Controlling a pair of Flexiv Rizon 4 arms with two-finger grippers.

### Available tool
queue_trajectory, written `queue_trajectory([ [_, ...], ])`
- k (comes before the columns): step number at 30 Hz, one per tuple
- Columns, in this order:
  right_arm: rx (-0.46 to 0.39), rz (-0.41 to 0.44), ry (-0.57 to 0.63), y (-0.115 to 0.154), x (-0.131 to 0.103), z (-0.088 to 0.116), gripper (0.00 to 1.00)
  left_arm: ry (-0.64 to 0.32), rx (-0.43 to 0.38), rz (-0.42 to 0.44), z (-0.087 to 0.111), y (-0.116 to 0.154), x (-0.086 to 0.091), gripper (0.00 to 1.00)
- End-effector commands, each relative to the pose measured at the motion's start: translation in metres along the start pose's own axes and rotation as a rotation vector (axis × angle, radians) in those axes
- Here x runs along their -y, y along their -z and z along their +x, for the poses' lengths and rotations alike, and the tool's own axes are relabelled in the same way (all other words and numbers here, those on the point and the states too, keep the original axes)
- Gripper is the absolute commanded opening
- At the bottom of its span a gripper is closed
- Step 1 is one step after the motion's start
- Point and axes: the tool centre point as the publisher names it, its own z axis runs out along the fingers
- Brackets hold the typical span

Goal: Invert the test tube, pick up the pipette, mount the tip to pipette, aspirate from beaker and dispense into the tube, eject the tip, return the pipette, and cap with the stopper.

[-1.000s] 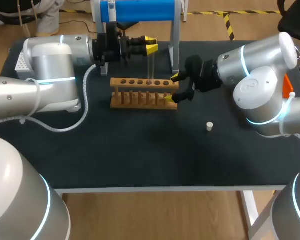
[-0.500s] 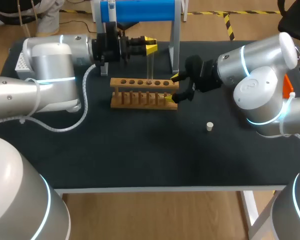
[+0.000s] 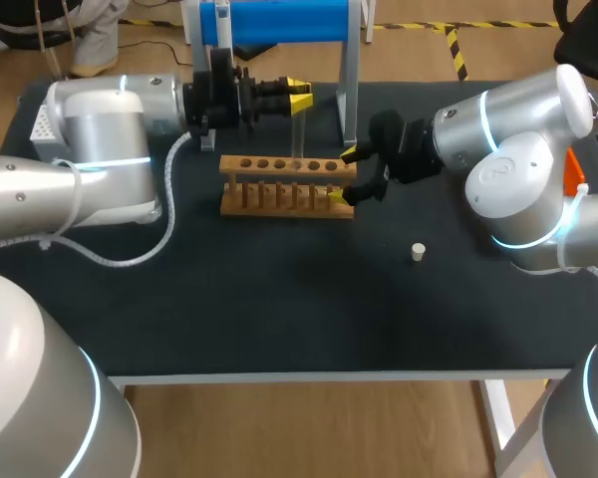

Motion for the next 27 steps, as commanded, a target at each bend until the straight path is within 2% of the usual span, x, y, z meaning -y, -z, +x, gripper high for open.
queue_trajectory([
  [1,-0.002,0.001,0.0,0.001,0.0,0.0,1.0,0.004,-0.003,-0.001,-0.002,-0.001,-0.005,0.0],
  [9,-0.002,0.001,0.0,0.001,0.0,0.0,1.0,-0.004,-0.008,-0.01,-0.003,0.0,-0.009,0.0],
  [27,-0.002,0.001,0.0,0.001,0.0,0.0,1.0,0.018,-0.031,-0.152,-0.008,0.003,-0.022,0.0],
])
